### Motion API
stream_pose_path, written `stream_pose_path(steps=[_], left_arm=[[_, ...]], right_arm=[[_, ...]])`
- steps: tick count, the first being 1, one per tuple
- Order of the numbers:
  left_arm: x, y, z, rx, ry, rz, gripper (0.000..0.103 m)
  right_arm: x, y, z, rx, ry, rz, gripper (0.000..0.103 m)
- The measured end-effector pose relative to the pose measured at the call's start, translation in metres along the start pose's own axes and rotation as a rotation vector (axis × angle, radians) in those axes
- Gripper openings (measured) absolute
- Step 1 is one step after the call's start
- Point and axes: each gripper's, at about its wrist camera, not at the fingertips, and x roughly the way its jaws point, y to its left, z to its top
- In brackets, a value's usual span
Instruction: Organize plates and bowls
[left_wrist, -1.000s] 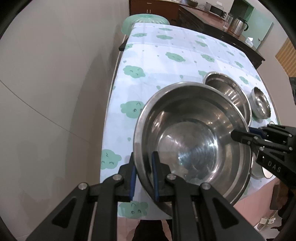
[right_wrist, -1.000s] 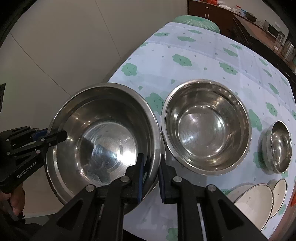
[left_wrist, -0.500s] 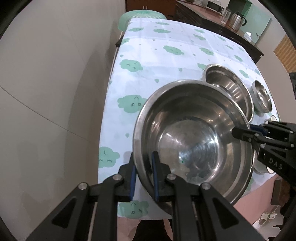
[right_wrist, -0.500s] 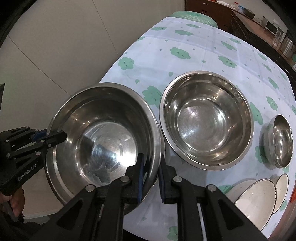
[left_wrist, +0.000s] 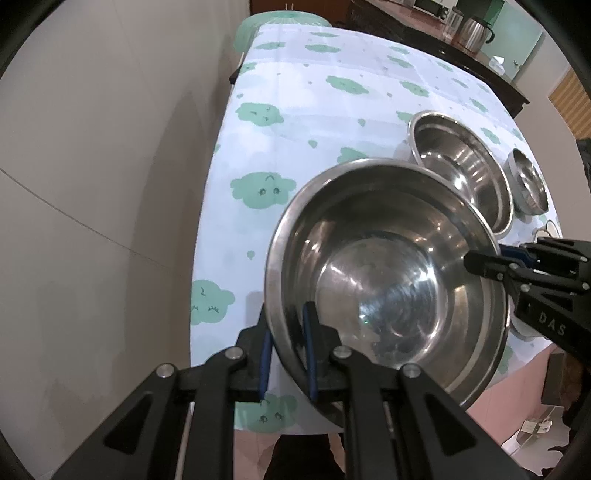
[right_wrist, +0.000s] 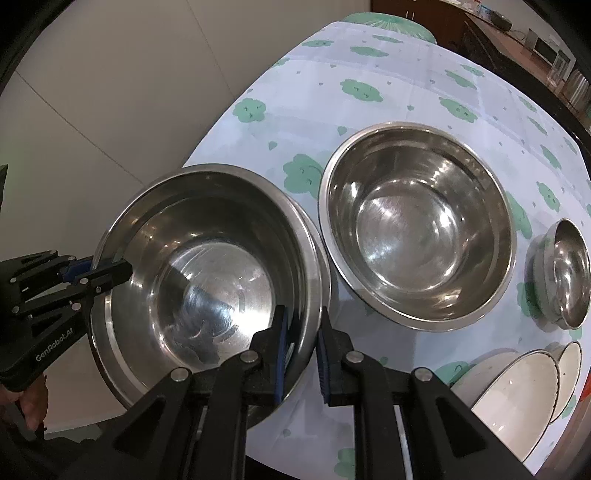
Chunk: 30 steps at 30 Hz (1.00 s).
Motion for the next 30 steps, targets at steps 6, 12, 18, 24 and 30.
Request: stream_pose_path(steps=[6,12,18,24,30], left_arm=[[0.007,-0.001,0.001,0.002,0.01,0.002,0.013],[0.01,-0.003,0.002,0.008,0.015,0.013,0.013],[0.012,-0.001,0.001,0.001,0.022,0.007,0.014],[0.013,-0.001,0.001,-0.003,0.03,0.005,0.014],[0.016,-0.003,-0.003,0.008,0.047,0.015,0.022]], right_arm=[[0.005,-0.002,0.0,0.002,0.007,0.003,0.016],[0.008,-0.003,0.001,-0.006,0.011,0.002,0.016],[0.009,0.0,0.001,-0.04,0.015,-0.012,0.018],[0.009,0.002,0.001,-0.061,0.016,-0.019,0.019],[0.009,0.002,0.002,-0.055,0.014,-0.013,0.019]])
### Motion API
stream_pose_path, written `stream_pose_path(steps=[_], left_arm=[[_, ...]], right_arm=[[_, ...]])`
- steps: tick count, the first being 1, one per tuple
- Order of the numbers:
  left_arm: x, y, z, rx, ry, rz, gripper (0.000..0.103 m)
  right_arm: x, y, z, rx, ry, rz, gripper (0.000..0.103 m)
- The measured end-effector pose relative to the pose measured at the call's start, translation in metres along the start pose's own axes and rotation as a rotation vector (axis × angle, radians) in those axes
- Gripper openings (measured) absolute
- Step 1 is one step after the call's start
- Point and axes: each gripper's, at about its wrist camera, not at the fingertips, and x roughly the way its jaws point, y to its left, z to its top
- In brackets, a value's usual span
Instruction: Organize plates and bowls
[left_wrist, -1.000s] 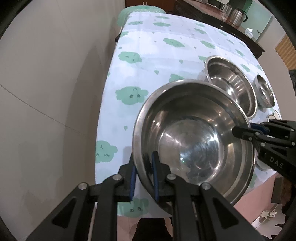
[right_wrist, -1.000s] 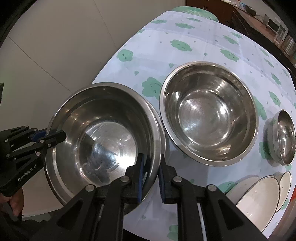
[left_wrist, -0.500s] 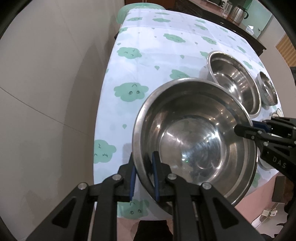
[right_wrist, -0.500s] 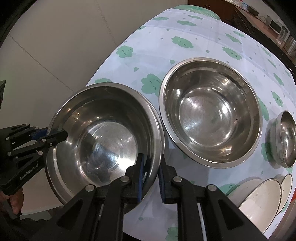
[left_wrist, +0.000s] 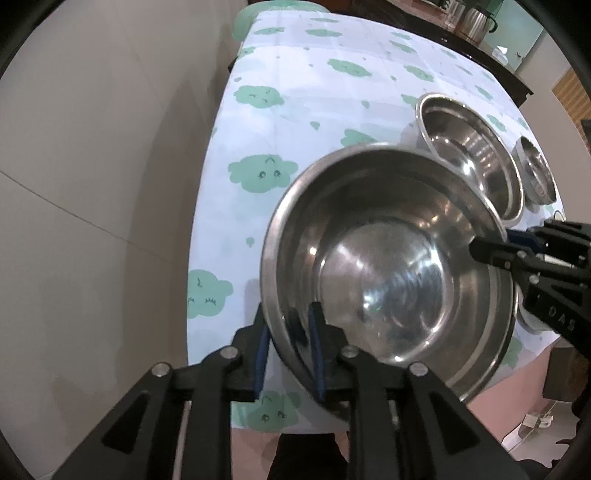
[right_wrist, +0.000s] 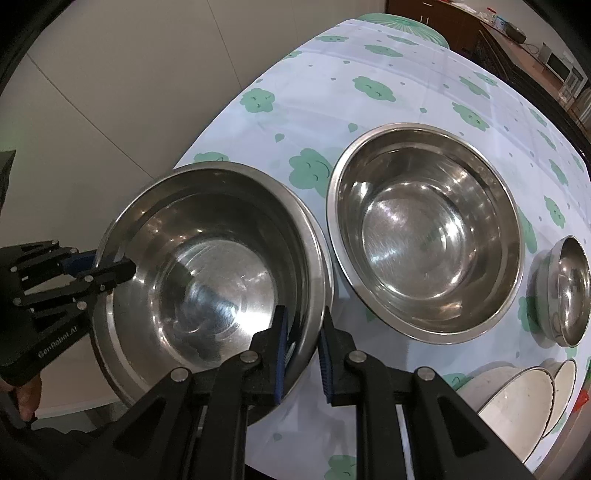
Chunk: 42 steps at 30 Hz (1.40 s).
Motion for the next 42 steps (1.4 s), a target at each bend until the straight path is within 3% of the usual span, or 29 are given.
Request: stream_pose_path(steps=[8,27,32,38,42], left_arm=[[-0.006,-0.005,-0.004,0.03,-0.009,0.0,0.031],[-0.022,-0.003,0.014,0.008,-0.063,-0.008,0.033],[-0.023,-0.014,0.025,0.034,-0.069,-0.013,0.045],[-0.025,-0.026,0.042,0.068,-0.081,-0.021,0.047],[-0.027,-0.036,0.055,0.087,-0.096,-0.026,0.059]], right_arm=[[0.001,0.001,0.001,0.004,0.0,-0.006,0.019],[-0.023,-0.023,-0.009,0.078,-0.073,0.012,0.019],[-0.022,-0.029,-0.01,0.086,-0.066,0.008,0.019],[-0.028,-0.043,-0.005,0.114,-0.079,-0.007,0.019],[-0.032,-0.055,-0.003,0.134,-0.085,-0.022,0.019]])
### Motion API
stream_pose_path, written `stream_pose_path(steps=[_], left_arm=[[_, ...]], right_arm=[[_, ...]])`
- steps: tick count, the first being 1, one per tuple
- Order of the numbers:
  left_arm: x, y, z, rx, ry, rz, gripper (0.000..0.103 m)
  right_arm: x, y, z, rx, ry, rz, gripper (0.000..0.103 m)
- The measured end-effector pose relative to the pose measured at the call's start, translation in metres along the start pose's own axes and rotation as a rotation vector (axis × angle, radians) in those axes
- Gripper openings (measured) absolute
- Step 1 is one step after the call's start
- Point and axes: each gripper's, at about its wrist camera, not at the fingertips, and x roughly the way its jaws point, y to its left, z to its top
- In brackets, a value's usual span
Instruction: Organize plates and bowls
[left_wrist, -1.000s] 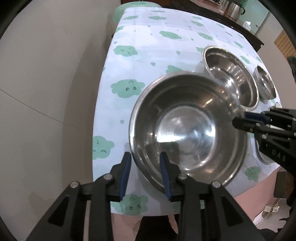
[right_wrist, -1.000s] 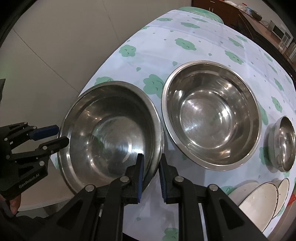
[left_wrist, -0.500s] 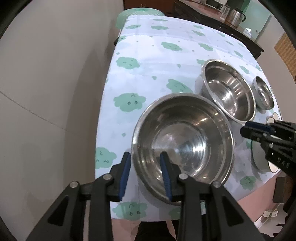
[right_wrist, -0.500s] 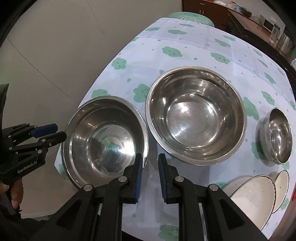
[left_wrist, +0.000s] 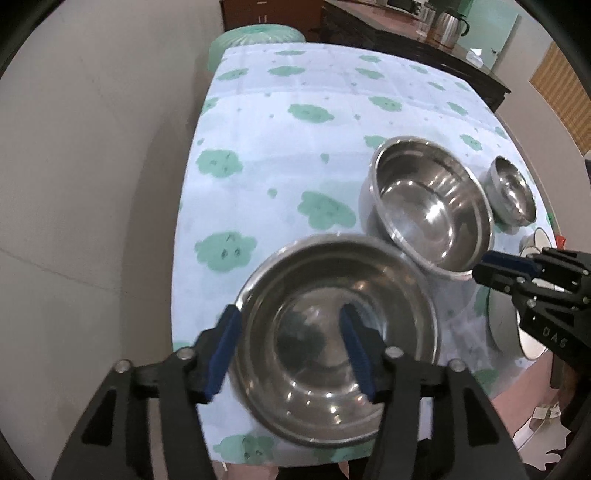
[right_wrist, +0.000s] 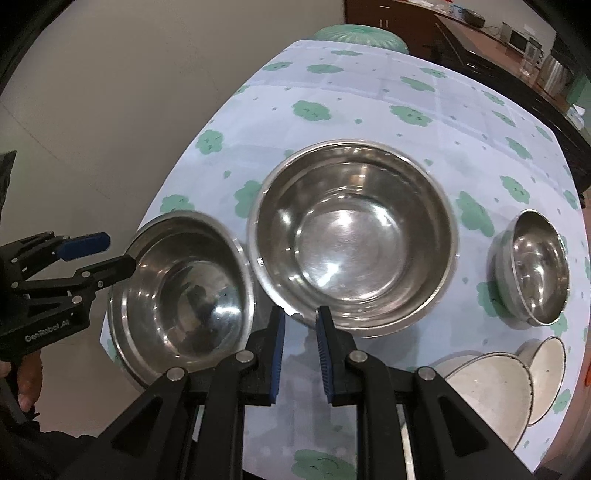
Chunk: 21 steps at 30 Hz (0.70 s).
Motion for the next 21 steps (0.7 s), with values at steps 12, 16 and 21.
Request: stream_pose_path(steps=[12,16,21], left_arm=[[0.01,-0.024,0.045,0.044,-0.013,-0.018,0.065],[0.018,-0.033,0.059,0.06,-0.01,-0.022,0.065],[0.031,-0.045,0.075,0.083,0.006,-0.034,0.065]], right_arm=[[0.0,-0.04,0.01,0.067,-0.009,-0.05,0.02],[0.003,-0.053,0.016,0.085,-0.008,-0.07,0.023],[0.007,-0.074,0.022,0.125,-0.006,-0.083,0.042]])
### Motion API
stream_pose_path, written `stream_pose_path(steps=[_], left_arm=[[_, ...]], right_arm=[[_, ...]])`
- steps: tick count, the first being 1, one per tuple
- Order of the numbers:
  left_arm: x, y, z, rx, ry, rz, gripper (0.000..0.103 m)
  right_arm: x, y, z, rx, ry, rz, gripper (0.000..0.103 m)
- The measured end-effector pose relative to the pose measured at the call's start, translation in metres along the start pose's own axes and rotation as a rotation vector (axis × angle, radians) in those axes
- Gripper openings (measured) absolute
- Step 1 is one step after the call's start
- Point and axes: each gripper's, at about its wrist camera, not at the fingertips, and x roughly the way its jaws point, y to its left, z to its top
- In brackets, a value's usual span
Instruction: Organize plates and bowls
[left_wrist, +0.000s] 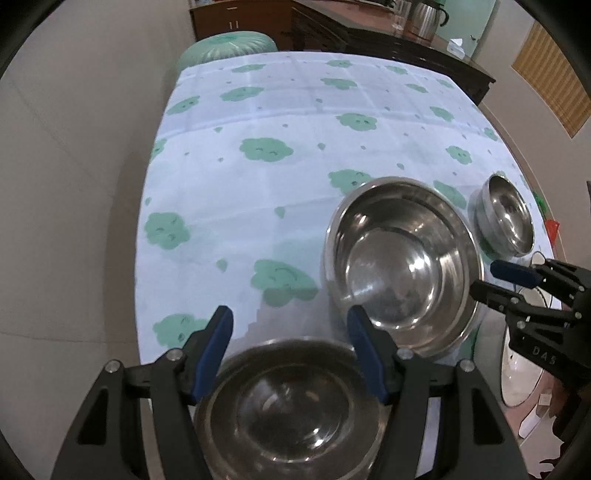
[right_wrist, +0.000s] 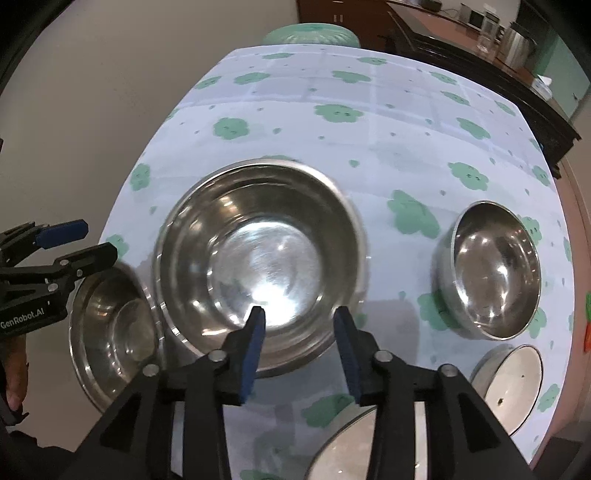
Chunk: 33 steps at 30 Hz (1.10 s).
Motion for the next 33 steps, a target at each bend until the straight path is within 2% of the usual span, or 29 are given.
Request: stream_pose_path(steps=[6,18,33], left_arm=[[0.016,-0.011,0.015,0.03,0.024,-0.005,0.065],[0.049,-0.017,0.024,0.032,0.101,-0.005,0.065],[0.067,-0.017,0.028,0.024,0.146,-0.016,0.065]], right_arm=[[0.008,-0.023,0.012,0.035,0.002,-0.03,0.043],[0.033,-0.042,0.023,0.058,0.046,-0.023,0.043],[0.045,-0.041,0.026,0.033,0.071,-0.006,0.043]])
